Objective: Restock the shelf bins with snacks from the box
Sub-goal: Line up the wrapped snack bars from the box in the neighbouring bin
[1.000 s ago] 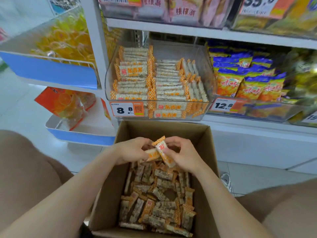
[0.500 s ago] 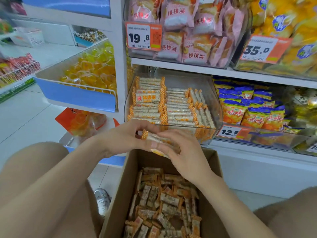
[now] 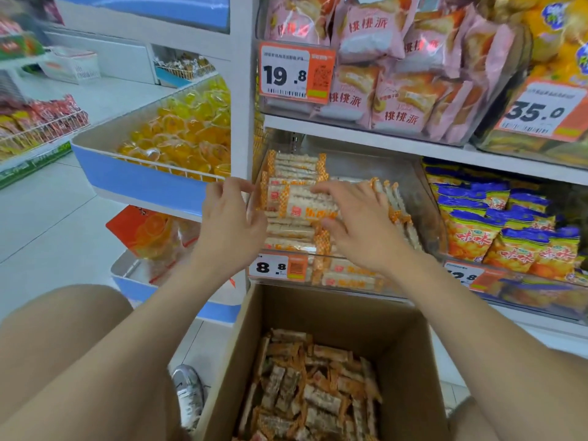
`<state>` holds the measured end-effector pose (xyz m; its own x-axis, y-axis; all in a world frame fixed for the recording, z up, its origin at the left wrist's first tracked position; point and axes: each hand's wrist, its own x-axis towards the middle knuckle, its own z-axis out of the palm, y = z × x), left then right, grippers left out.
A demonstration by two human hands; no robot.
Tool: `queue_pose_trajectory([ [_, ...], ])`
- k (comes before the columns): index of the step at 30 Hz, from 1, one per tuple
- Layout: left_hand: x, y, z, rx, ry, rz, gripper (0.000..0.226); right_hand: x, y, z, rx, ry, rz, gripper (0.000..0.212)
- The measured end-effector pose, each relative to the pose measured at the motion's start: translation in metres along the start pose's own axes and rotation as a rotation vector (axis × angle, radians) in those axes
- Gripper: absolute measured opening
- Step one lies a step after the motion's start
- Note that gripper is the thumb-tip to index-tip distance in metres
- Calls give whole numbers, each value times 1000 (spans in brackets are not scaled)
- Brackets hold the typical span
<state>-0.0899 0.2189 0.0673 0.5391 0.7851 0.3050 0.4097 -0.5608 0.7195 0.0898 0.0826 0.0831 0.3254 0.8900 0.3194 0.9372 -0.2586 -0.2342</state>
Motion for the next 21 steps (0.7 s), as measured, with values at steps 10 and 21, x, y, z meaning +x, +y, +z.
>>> queue_pose_trajectory([
  [10,21,-7,51,347,-74,-37,73,54,-1,71,-43,76,90,64],
  [21,13,-9,43,268,-90,8,87,58,-1,71,-55,-162,19,65],
])
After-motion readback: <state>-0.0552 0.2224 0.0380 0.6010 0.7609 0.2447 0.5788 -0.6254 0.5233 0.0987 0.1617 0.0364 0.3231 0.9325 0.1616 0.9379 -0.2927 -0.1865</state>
